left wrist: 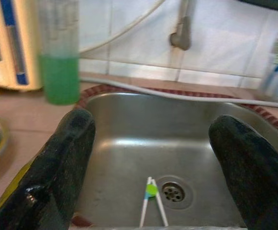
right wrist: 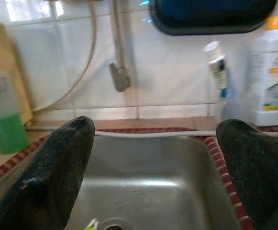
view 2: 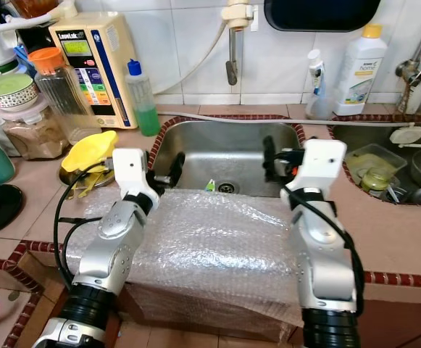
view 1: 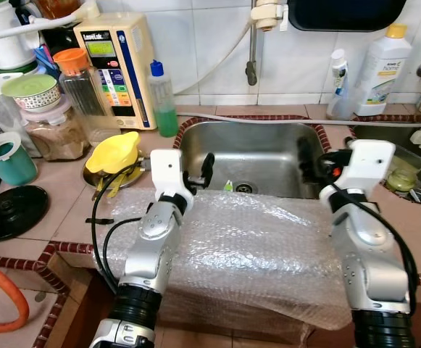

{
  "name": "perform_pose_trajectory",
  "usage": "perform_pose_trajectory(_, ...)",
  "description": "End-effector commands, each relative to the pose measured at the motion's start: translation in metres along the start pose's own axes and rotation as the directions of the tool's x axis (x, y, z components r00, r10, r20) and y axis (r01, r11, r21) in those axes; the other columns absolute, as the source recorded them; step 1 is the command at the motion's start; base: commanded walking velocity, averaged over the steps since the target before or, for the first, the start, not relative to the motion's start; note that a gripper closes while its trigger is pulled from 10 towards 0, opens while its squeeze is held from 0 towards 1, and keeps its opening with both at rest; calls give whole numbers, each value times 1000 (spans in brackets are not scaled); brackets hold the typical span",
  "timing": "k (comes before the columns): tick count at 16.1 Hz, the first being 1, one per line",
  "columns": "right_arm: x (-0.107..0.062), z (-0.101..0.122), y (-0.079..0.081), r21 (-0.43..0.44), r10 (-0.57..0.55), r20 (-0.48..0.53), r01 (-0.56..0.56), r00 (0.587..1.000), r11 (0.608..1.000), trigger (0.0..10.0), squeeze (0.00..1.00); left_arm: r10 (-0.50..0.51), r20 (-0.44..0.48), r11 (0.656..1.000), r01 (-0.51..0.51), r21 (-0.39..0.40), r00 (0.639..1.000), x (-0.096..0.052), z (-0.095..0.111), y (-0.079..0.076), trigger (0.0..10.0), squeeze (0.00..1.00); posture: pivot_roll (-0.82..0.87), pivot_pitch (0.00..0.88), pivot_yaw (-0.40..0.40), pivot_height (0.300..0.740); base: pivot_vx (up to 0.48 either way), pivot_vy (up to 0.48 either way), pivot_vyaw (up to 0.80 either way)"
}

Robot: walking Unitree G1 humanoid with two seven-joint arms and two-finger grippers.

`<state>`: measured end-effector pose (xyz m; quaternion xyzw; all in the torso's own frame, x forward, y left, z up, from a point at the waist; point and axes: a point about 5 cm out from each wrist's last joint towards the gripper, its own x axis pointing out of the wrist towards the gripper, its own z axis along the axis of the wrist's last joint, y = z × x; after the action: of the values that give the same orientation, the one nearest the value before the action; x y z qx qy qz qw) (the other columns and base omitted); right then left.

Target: Kitchen organization

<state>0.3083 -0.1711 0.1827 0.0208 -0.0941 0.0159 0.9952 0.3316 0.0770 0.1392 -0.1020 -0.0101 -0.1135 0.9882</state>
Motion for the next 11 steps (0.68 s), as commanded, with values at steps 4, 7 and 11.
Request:
perform_pose_trajectory(4, 8, 3, 8, -2, 29, 9, -29, 1000, 1000, 10000, 0, 10, 25, 1000, -11, 26, 1000, 3, 10, 8, 10000, 0, -46, 0, 72, 740, 0, 0, 0)
perform_pose_trajectory(7, 11, 6, 9, -3, 38, 20, -38, 999, 999, 10000, 0, 6, 43, 1000, -6, -1, 999, 6, 16, 5, 10000, 0, -45, 0, 64, 740, 0, 0, 0)
perform_pose_trajectory(11, 11, 6, 12, 4, 37, 23, -37, 999, 999, 10000, 0, -9, 38, 1000, 9, 20, 999, 7, 15, 3, 10000, 0, -53, 0, 69, 740, 0, 0, 0)
